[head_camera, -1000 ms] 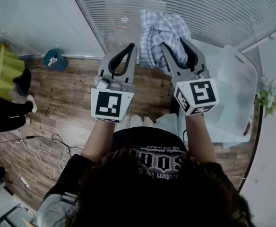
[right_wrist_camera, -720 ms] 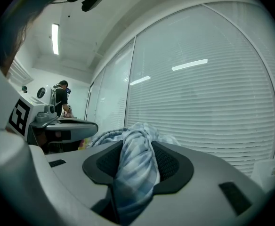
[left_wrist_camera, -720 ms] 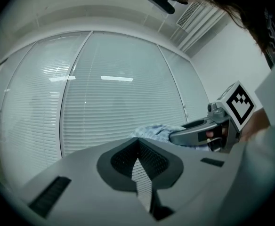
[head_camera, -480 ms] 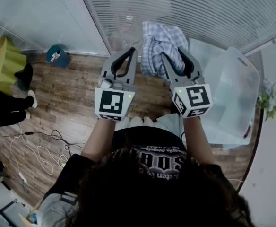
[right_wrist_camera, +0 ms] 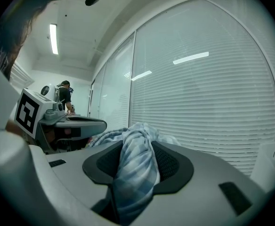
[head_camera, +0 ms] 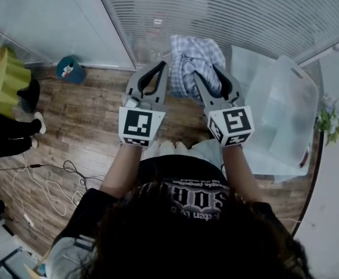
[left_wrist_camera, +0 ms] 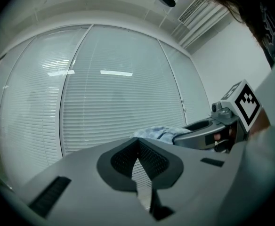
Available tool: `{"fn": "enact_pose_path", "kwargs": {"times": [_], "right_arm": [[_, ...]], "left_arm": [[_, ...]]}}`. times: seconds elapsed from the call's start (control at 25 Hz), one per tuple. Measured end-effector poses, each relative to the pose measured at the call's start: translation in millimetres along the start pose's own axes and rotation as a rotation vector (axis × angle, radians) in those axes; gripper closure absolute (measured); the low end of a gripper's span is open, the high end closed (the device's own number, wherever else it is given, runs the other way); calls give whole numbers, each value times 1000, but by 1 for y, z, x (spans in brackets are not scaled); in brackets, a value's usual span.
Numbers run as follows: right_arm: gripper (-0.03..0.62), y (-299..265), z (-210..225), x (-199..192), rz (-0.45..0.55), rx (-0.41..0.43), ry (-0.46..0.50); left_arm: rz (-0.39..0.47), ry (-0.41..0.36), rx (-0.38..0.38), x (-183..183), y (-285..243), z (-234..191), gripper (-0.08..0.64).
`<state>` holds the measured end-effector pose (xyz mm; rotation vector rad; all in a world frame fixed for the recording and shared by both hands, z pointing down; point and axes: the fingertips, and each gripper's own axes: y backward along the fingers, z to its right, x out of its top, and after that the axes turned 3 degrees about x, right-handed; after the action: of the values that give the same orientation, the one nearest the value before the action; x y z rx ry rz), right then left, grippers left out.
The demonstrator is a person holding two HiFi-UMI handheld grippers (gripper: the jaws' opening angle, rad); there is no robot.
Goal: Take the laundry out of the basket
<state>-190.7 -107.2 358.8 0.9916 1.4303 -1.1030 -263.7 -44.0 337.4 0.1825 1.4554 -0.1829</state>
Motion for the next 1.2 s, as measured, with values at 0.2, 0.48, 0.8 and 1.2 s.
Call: {"fn": "enact_pose_path", "kwargs": {"times": [0.2, 0.48, 0.8, 1.2], "right_arm": [[403, 3, -8, -5, -3, -1, -2], [403, 4, -9, -9, -18, 13, -4], [403, 3, -12, -13, -36, 79, -19], [403, 3, -10, -14, -25, 71, -17]], "left_arm": [[-5, 6, 4, -5, 11, -5, 558], [-5, 5, 10, -4, 8, -9, 558], [-5, 2, -1, 1, -3, -2, 558], [-8, 2, -5, -3, -5, -2, 558]]}}
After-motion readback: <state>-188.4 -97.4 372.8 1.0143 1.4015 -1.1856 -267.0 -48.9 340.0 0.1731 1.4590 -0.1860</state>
